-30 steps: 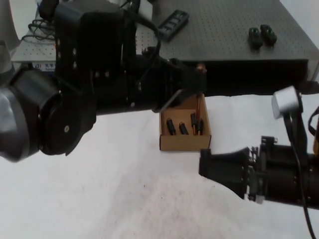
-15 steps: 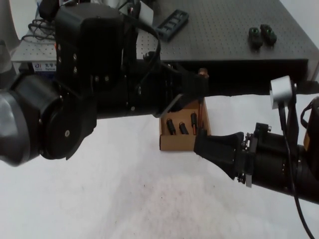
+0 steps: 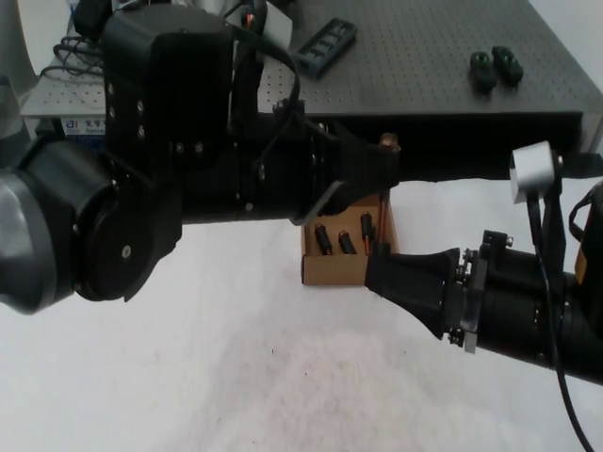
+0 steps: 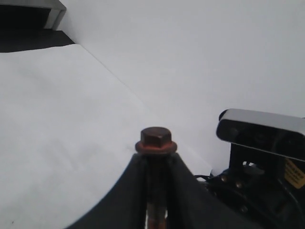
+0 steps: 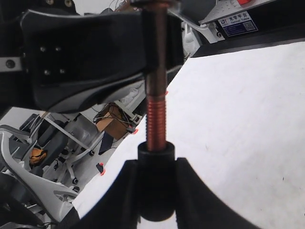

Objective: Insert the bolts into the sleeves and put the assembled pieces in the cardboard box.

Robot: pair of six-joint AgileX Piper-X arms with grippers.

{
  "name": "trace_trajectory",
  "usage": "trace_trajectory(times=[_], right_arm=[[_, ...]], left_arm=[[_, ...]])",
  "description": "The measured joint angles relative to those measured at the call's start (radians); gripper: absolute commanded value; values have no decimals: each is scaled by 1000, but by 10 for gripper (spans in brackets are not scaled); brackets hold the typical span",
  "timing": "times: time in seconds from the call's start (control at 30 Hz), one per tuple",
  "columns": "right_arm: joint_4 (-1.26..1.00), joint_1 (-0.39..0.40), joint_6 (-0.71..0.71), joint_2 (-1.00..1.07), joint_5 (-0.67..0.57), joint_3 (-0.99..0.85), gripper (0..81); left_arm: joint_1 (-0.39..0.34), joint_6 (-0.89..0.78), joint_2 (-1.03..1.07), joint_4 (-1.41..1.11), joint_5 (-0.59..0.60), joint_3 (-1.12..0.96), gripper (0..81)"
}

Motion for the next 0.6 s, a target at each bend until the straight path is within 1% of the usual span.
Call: trace_trajectory(times=[0.1,0.27,0.3,0.33,0.37,0.43,0.5,0.53,0.57,0.6], right_arm=[[-26,0,0,0,3,0,29],[-97,0,0,0,49,0,29],[-103,0,0,0,58,0,29],[-108,3,0,0,66,0,29],[-113,3,0,0,78,0,29],[-125,6,-5,0,101,3,29],[-130,6,-10,0,111,3,29],[-132,6,-15,0,121,3,29],[-136,6,-17,0,134,3,29],[-137,6,-22,0,146,3,29]], left_arm=[[0,0,0,0,12,2,6],[0,-1,0,0,47,4,4],[0,-1,0,0,48,4,28],[0,-1,0,0,49,4,60],[0,-1,0,-3,49,4,114],[0,-1,0,-9,54,4,246],[0,-3,0,-13,58,4,410],[0,-4,0,-13,63,4,470],[0,-4,0,-13,63,4,499],[0,-4,0,-9,65,4,499]])
